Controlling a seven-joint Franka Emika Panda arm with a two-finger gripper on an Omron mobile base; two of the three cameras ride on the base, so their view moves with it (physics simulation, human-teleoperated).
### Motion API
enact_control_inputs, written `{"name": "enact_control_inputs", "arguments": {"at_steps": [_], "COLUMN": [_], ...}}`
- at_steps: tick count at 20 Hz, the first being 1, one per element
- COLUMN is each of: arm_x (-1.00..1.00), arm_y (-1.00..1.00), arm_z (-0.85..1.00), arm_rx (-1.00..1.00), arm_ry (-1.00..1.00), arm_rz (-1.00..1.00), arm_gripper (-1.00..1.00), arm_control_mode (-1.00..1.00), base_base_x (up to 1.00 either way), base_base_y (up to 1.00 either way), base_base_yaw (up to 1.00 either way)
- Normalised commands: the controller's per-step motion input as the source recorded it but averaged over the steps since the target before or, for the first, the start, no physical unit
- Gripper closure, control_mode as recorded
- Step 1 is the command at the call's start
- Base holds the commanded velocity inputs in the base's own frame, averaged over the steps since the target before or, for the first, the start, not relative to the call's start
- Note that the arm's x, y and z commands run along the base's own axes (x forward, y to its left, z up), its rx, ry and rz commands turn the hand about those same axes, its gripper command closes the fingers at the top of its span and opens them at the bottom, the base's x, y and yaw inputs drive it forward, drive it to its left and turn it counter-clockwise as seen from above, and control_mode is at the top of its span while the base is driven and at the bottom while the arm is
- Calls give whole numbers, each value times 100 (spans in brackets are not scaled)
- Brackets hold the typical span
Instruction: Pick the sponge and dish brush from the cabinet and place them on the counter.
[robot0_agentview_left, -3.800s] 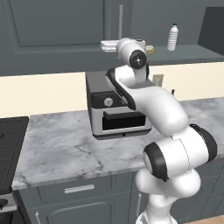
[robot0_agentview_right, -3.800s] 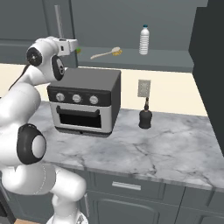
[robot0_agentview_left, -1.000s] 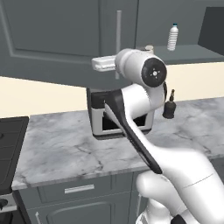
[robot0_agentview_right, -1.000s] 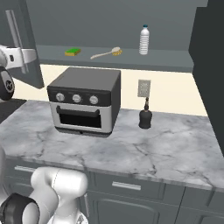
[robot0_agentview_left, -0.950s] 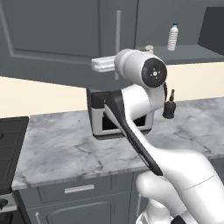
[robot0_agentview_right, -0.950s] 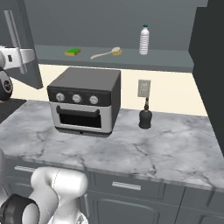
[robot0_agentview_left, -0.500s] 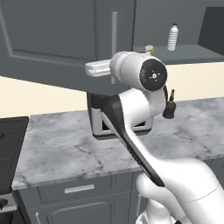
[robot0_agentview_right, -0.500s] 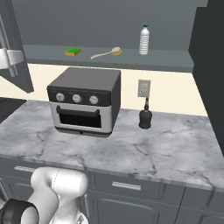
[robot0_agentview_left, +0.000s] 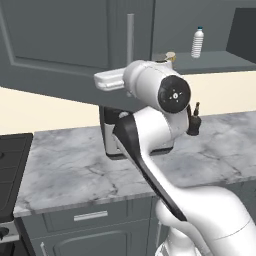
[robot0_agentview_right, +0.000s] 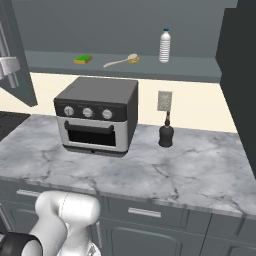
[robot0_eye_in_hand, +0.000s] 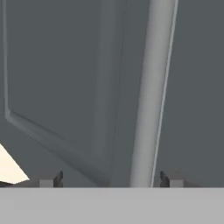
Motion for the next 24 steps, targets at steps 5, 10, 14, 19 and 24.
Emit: {"name": "enact_control_inputs", "arguments": {"at_steps": [5,10,14,19,24], "arm_x": [-58,-53,-34,-27,-18], "arm_y": [21,-15,-56,-64,-60], "arm_z": [33,22,8,2,0], "arm_rx": [-3,3,9,12,12], "arm_ry": [-21,-10,5,11,15], "arm_rz": [0,1,5,7,9], "arm_gripper": [-100,-100,-100,-100,-100], "arm_control_mode": [-100,-100,-100,-100,-100], "base_base_x": [0,0,0,0,0], "base_base_y": [0,0,0,0,0], "base_base_yaw": [0,0,0,0,0]}}
